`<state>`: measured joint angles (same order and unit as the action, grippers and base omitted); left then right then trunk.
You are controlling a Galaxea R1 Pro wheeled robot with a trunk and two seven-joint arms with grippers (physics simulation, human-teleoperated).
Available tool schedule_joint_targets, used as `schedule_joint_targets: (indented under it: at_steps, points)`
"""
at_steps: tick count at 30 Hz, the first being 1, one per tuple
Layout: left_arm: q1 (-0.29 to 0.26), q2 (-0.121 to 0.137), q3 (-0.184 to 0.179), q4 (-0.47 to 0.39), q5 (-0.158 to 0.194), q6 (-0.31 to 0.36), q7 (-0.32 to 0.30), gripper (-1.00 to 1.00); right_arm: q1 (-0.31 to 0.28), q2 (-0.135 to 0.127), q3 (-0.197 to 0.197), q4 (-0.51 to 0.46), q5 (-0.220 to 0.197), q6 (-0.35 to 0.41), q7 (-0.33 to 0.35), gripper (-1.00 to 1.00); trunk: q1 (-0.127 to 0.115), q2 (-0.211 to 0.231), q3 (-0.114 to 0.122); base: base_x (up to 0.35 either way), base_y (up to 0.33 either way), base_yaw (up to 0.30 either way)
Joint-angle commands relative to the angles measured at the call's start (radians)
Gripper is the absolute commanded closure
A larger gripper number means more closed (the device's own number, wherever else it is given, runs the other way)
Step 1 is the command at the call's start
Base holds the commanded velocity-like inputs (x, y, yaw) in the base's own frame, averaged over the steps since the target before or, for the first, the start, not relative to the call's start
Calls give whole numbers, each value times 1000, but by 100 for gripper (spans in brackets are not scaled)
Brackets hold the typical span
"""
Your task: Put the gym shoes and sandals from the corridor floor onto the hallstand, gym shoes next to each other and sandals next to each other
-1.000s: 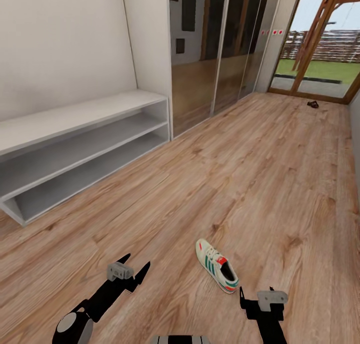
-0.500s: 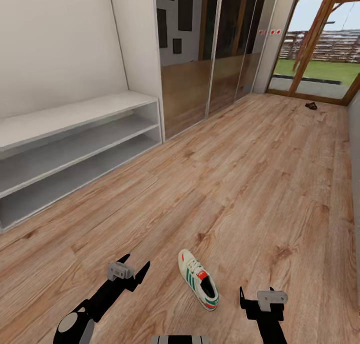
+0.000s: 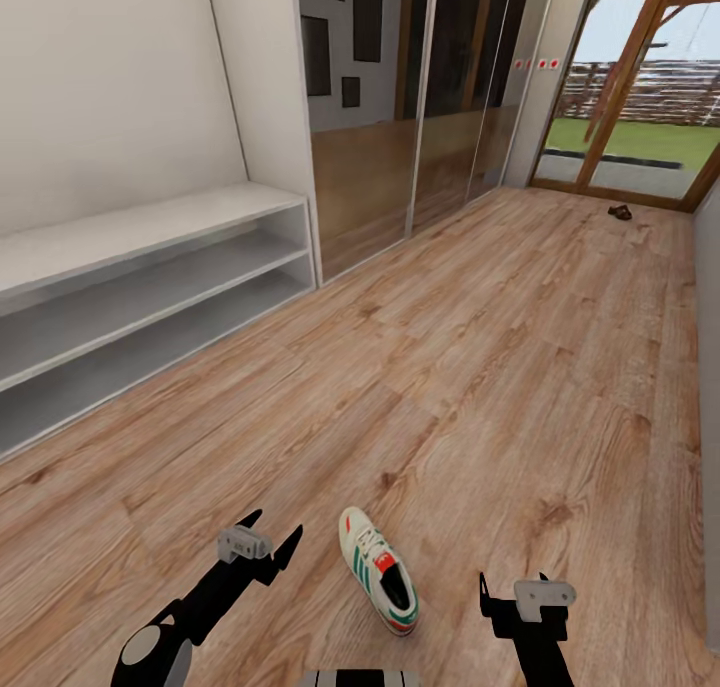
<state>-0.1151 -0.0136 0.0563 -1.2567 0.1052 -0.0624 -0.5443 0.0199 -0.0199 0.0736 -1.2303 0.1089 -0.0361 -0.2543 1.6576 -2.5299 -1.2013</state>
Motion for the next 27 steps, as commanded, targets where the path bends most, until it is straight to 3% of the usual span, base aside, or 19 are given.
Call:
schedule_joint_targets:
  at_steps: [1,18,27]
  points:
    - [0,-1,0,1,-1,0,0,-100,0,0,0,0,0,0,0,-100,0,0,0,21,-43,0]
    - [0,-3,0,6,-4,0,1,-100,0,0,0,0,1,0,0,-100,0,0,0,8,-17,13]
    - [0,-3,0,6,-4,0,1,-100,0,0,0,0,2,0,-2,-100,0,0,0,1,-3,185]
